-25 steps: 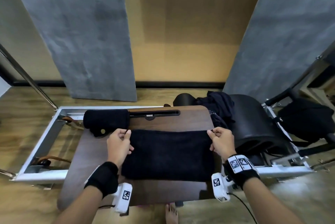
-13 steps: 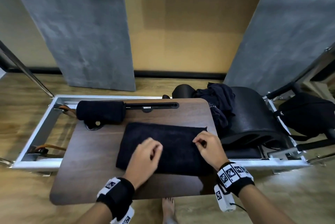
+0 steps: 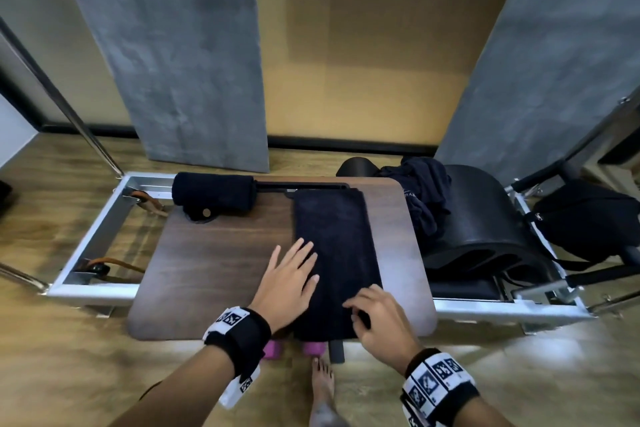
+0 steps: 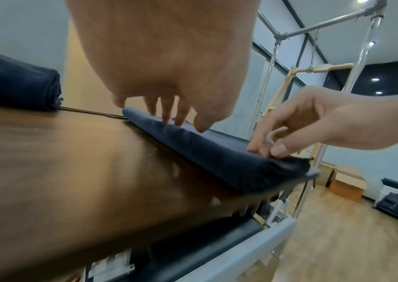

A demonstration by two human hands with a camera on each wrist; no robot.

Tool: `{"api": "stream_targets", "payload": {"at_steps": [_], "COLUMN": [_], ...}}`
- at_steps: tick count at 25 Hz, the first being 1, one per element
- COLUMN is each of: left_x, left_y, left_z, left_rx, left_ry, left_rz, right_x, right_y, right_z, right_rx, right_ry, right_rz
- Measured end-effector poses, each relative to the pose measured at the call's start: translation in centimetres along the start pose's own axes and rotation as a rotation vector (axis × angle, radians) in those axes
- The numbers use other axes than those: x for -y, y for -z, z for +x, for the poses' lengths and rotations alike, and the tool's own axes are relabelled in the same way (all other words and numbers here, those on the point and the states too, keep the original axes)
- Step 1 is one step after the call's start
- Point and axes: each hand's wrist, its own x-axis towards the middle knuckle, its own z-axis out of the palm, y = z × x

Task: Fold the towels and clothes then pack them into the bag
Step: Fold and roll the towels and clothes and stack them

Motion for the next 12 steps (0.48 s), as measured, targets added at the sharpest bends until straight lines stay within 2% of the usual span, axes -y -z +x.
{"api": "stream_targets", "payload": {"at_steps": [2, 5, 9, 12], "left_x": [-0.2, -0.2, 0.4, 0.6], "left_y": [-0.7, -1.9, -1.8, -1.6], "left_z": [-2.6, -6.5, -8.0, -8.1], "left_rx": [-0.042, -0.035, -0.018, -0.083], "left_ry": [-0.095, -0.191, -0.212, -0.207], "left_rz": [-0.071, -0.116, -0.114, -0.182], "right_x": [0.4, 0.6, 1.0, 1.1], "right_y": [-0.8, -1.3, -1.4, -1.3], "right_z": [-0.9, -2.0, -2.7, -3.1], "right_rx": [-0.006, -0.02, -0.02, 0.009], "right_ry": [0.016, 0.006, 0.004, -0.008], "right_rz": [0.022, 0.031, 0.035, 0.012]}}
